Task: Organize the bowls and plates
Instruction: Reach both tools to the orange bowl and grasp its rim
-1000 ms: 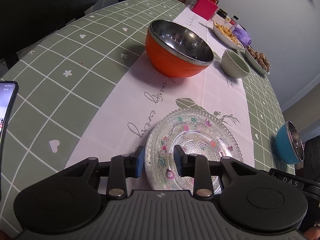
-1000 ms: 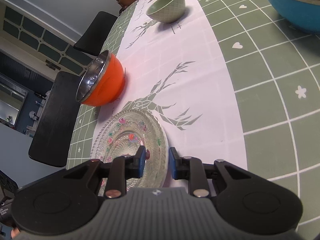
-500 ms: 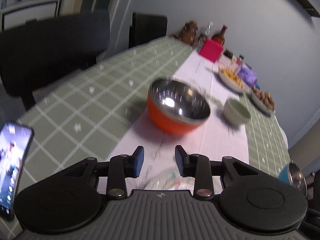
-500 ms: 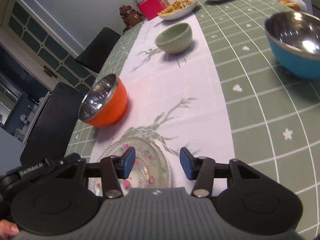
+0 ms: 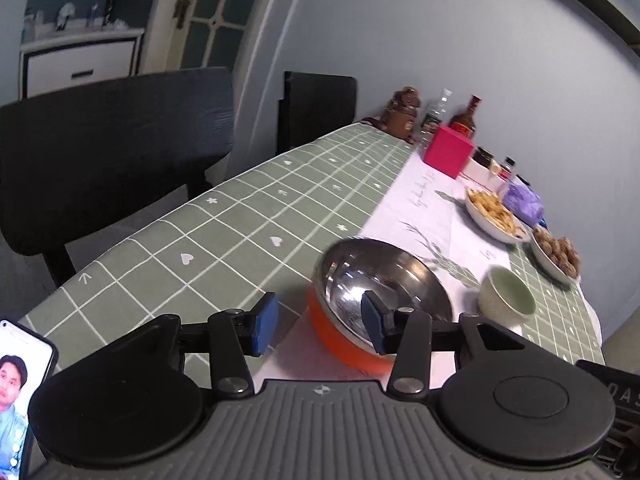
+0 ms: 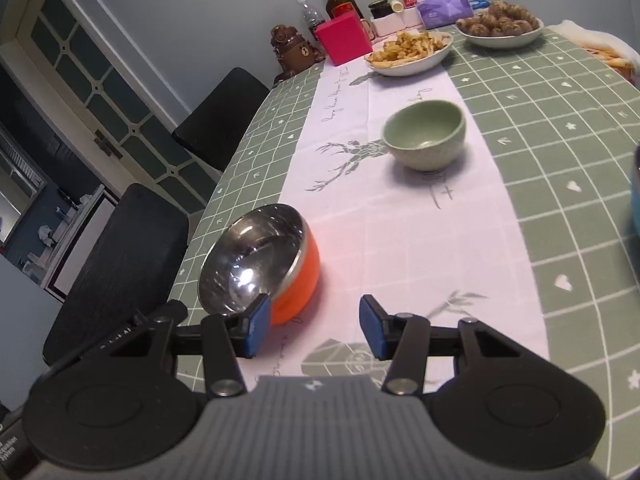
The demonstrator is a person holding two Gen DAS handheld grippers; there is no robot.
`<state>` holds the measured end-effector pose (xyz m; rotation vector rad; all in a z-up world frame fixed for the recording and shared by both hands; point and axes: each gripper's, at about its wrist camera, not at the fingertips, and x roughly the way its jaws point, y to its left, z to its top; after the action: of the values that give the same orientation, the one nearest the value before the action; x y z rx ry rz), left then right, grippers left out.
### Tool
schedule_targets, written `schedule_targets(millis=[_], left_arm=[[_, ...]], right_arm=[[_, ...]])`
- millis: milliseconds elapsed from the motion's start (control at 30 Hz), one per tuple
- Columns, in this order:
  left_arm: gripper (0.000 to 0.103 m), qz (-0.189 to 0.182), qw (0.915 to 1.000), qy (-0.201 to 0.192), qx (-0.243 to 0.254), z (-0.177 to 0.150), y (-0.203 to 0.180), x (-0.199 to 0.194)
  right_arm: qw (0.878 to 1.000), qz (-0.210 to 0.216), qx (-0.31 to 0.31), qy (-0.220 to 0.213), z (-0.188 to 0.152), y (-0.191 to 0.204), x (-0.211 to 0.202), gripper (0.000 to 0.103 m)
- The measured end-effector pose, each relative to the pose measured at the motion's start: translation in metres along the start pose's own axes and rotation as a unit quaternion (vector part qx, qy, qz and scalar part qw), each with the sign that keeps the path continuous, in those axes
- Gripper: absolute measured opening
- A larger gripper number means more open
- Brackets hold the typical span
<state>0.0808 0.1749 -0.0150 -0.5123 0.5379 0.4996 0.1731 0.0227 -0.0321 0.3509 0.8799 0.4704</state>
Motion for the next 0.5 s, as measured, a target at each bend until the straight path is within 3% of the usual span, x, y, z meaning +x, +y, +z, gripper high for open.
schedule_targets(millis=[167,500], left_arm=[[0.054,-0.016,0.9986,0.010,-0.050,0.003,0.009,0.016],[0.054,-0.027,0.9966,0.040,-0.067,-0.001,0.010,0.051]], right_arm=[[1.000,-0.016,-0.018,0.002,0.008,0.015,0.022,0.050],[0.998,-0.033,0.004,0.060,0.017,0.021,0.068,0.048]])
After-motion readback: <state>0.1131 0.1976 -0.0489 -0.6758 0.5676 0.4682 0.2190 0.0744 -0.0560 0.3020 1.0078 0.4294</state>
